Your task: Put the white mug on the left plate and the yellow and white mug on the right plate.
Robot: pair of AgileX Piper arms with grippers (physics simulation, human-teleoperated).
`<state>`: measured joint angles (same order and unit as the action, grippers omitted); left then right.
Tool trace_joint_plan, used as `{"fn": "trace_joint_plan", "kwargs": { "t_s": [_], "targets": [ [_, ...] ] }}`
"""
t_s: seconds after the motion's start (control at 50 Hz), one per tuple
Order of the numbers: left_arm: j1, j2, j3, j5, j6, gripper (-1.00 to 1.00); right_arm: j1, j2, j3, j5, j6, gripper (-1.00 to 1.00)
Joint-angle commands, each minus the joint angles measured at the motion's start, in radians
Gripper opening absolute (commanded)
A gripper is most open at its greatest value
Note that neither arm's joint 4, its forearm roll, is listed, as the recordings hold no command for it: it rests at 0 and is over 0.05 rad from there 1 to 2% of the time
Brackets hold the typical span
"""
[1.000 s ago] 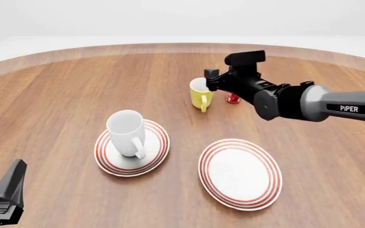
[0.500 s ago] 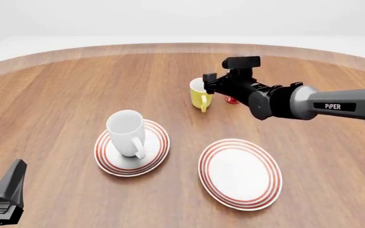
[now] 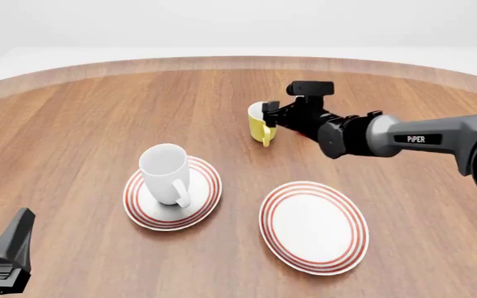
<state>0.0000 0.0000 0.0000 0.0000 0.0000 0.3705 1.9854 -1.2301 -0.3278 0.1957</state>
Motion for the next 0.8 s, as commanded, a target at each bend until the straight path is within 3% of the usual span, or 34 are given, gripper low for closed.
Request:
{"fn": "trace_joint_plan", "kwargs": {
  "t_s": [0.02,0.8],
  "targets": [
    [0.000,0.000,0.000,0.000,0.000,1.00,0.003,0.032,-0.017,0.000,0.024,1.00],
    [0.000,0.000,0.000,0.000,0.000,1.00,0.002,0.117,-0.083,0.045,0.115,1.00]
  ]
}}
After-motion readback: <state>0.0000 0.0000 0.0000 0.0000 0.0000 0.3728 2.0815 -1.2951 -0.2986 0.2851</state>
